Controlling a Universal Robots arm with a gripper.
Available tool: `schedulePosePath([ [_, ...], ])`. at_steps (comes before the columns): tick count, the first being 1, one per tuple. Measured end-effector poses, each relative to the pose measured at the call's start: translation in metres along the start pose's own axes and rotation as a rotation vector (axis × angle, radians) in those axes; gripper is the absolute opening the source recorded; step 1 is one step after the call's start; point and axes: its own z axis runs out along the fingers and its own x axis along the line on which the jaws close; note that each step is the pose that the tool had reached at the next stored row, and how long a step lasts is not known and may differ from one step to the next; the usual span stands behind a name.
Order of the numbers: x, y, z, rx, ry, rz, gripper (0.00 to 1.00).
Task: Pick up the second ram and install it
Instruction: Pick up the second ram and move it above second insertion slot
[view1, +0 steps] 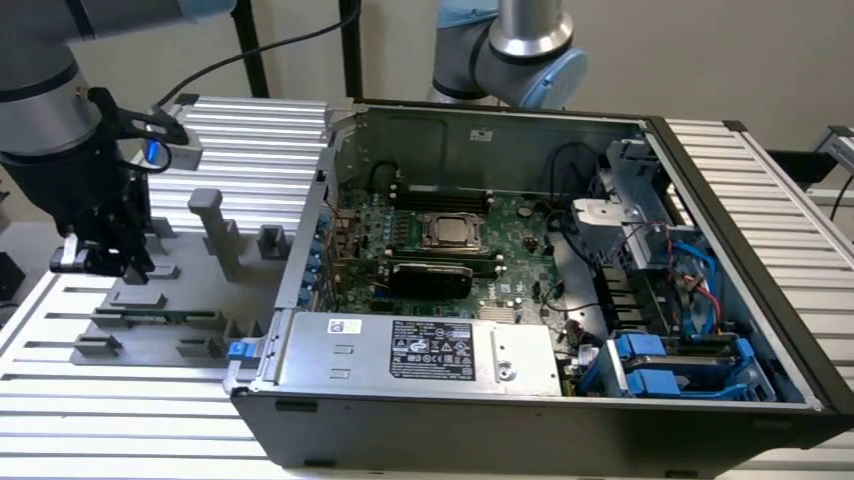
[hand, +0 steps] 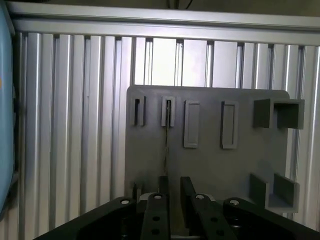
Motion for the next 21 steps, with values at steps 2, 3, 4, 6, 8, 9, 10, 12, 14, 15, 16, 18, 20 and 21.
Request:
schedulePosePath([
  [2, 0.001, 0.0001, 0.0035, -0.0002, 0.0002, -0.004, 0.24],
  [3, 0.001, 0.0, 0.0053, -0.0003, 0.0004, -0.007, 0.24],
  [4, 0.001, -0.0001, 0.0071, -0.0003, 0.0005, -0.01, 0.24],
  [6, 0.001, -0.0002, 0.0109, -0.0003, 0.0006, -0.015, 0.26],
  [8, 0.002, -0.0003, 0.0144, -0.0004, 0.0008, -0.02, 0.32],
  [9, 0.002, -0.0003, 0.0162, -0.0003, 0.0008, -0.023, 0.32],
  [10, 0.002, -0.0004, 0.0182, -0.0003, 0.0009, -0.025, 0.38],
  [12, 0.003, -0.0005, 0.0217, -0.0004, 0.0011, -0.029, 0.38],
  [14, 0.003, -0.0006, 0.0253, -0.0004, 0.0011, -0.032, 0.38],
  [15, 0.003, -0.0006, 0.0272, -0.0005, 0.0012, -0.034, 0.38],
  [16, 0.003, -0.0007, 0.029, -0.0004, 0.0012, -0.034, 0.38],
  [18, 0.003, -0.0008, 0.0327, -0.0003, 0.0012, -0.036, 0.38],
  [20, 0.003, -0.0009, 0.0363, -0.0004, 0.0012, -0.036, 0.38],
  [21, 0.003, -0.001, 0.038, -0.0004, 0.0013, -0.036, 0.38],
])
